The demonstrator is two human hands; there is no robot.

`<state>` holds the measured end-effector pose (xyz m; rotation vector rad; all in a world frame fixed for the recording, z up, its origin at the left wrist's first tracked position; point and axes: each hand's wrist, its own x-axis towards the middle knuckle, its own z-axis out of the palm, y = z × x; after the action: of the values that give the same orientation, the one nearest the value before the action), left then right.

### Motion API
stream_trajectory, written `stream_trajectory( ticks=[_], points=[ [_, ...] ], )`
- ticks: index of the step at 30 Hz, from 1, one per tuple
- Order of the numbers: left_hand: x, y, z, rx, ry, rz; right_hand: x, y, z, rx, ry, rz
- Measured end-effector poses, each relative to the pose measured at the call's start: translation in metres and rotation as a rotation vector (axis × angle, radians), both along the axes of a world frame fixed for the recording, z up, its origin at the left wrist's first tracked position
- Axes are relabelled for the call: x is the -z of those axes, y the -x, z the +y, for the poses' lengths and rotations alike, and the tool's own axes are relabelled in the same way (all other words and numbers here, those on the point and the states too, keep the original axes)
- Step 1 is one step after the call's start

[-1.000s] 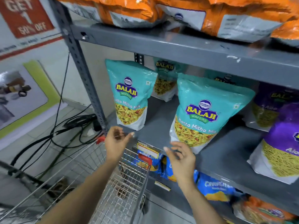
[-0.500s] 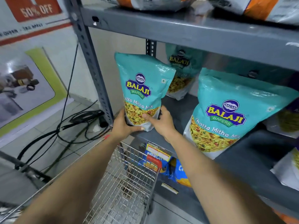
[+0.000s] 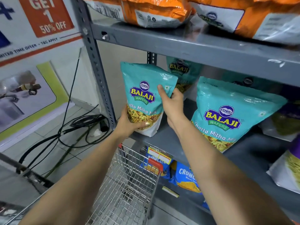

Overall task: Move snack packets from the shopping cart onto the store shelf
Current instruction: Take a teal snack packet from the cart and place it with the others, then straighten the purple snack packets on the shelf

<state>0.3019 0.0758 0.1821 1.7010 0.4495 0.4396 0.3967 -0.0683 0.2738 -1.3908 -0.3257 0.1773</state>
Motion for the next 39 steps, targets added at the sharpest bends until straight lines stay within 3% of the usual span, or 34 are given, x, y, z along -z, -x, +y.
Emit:
stream_trajectory(
  ticks=[7, 9, 12, 14, 19, 23, 26, 28, 30, 33, 39],
  points=[
    [0.014, 0.012, -0.007, -0.039, -0.016, -0.006, 0.016, 0.019, -0.017, -0.085, -0.049, 0.061],
    [0.022, 0.021, -0.015, -0.158, -0.073, 0.017, 0.031, 0.034, -0.032, -0.034, -0.012, 0.082],
    [0.036, 0.035, -0.043, -0.381, -0.183, -0.084, 0.06, 0.061, -0.072, 0.065, 0.049, 0.065],
    [0.04, 0.039, -0.075, -0.416, -0.256, -0.159, 0.075, 0.076, -0.11, 0.103, 0.064, 0.037],
    [0.033, 0.027, -0.193, -0.123, -0.223, -0.207, 0.079, 0.081, -0.231, 0.307, 0.184, -0.075],
    [0.02, -0.003, -0.293, 0.18, -0.256, -0.19, 0.072, 0.066, -0.337, 0.628, 0.283, -0.181],
    [0.01, -0.039, -0.361, 0.463, -0.235, -0.074, 0.076, 0.035, -0.424, 0.834, 0.348, -0.228],
    [0.006, -0.066, -0.396, 0.574, -0.269, 0.065, 0.077, 0.012, -0.467, 0.79, 0.466, -0.138],
    [0.005, -0.089, -0.422, 0.601, -0.28, 0.165, 0.079, -0.005, -0.491, 0.599, 0.486, -0.072],
    [0.007, -0.118, -0.44, 0.625, -0.199, 0.136, 0.086, -0.025, -0.497, 0.355, 0.459, -0.056],
    [0.024, -0.116, -0.43, 0.558, -0.162, 0.069, 0.112, -0.014, -0.489, 0.427, 0.375, 0.046]
  ],
)
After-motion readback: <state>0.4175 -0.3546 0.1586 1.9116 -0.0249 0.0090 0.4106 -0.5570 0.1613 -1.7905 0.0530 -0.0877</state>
